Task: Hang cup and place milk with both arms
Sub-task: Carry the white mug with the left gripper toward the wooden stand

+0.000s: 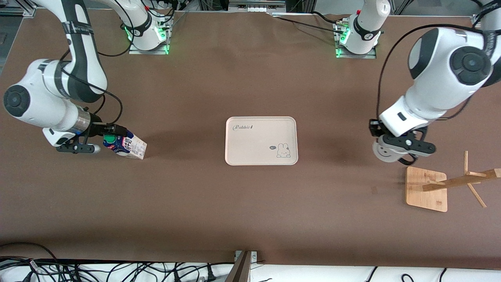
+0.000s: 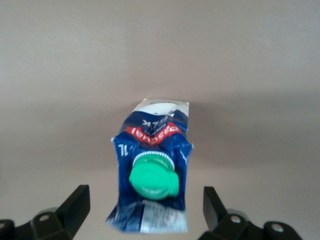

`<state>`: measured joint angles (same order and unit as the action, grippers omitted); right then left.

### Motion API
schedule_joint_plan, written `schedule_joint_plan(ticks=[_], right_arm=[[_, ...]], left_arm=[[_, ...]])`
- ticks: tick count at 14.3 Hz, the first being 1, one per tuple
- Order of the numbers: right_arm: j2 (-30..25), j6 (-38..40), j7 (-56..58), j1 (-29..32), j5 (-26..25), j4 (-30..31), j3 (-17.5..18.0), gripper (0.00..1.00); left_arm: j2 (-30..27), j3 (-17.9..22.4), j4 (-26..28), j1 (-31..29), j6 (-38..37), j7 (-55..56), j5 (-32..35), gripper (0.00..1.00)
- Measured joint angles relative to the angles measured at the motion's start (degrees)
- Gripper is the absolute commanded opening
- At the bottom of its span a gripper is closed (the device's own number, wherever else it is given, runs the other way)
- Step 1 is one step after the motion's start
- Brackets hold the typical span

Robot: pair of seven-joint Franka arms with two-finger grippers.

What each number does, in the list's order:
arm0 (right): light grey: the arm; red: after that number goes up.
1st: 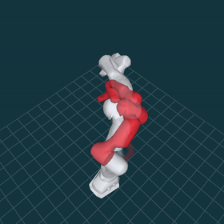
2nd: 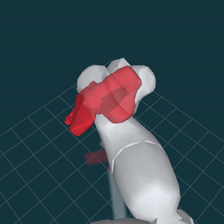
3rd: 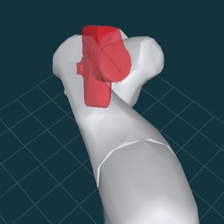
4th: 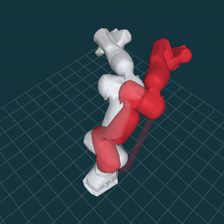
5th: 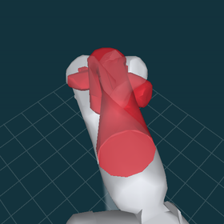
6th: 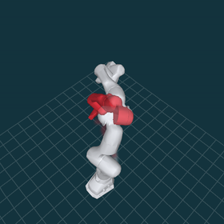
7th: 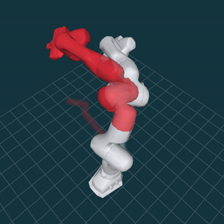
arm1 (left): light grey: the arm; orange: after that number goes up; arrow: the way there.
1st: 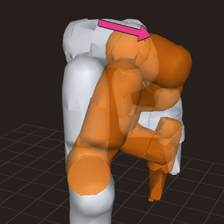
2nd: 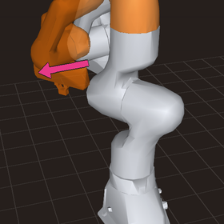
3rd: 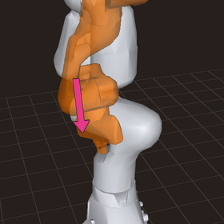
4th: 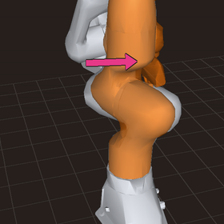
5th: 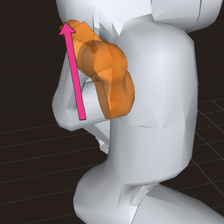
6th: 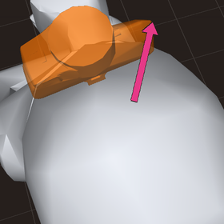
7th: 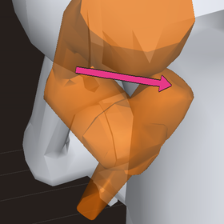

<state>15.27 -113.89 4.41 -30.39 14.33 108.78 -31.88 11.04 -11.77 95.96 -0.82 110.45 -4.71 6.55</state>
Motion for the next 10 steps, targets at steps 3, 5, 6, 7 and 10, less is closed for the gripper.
schedule_joint_plan(ticks=[3, 5, 6, 7, 10], right_arm=[[-1.64, 16.8, 0.32, 0.1, -0.01, -13.08, -3.15, 1.0], [-2.8, 27.15, 0.32, 0.19, -1.25, -23.81, -4.28, 1.0], [-3.26, 29.9, 0.32, 0.17, -3.26, -28.4, -4.36, 1.0], [-3.45, 31.11, 0.32, 0.06, -5.5, -31.94, -4.29, 1.0], [-2.4, 31.22, 0.32, -0.5, -8.66, -35.69, -3.84, 1.0]], left_arm=[[0.0, 0.1, -1.65, -3.33, -0.17, -11.91, 3.7, 0.0], [0.04, 0.98, -1.74, -5.18, 0.02, -18.5, 4.06, 0.0], [0.14, 1.84, -1.74, -5.76, 0.93, -20.81, 4.11, 0.0], [0.26, 2.4, -1.74, -6.36, 2.34, -23.06, 4.12, 0.0], [0.89, 3.56, -1.66, -7.28, 4.43, -27.03, 4.12, 0.0]])
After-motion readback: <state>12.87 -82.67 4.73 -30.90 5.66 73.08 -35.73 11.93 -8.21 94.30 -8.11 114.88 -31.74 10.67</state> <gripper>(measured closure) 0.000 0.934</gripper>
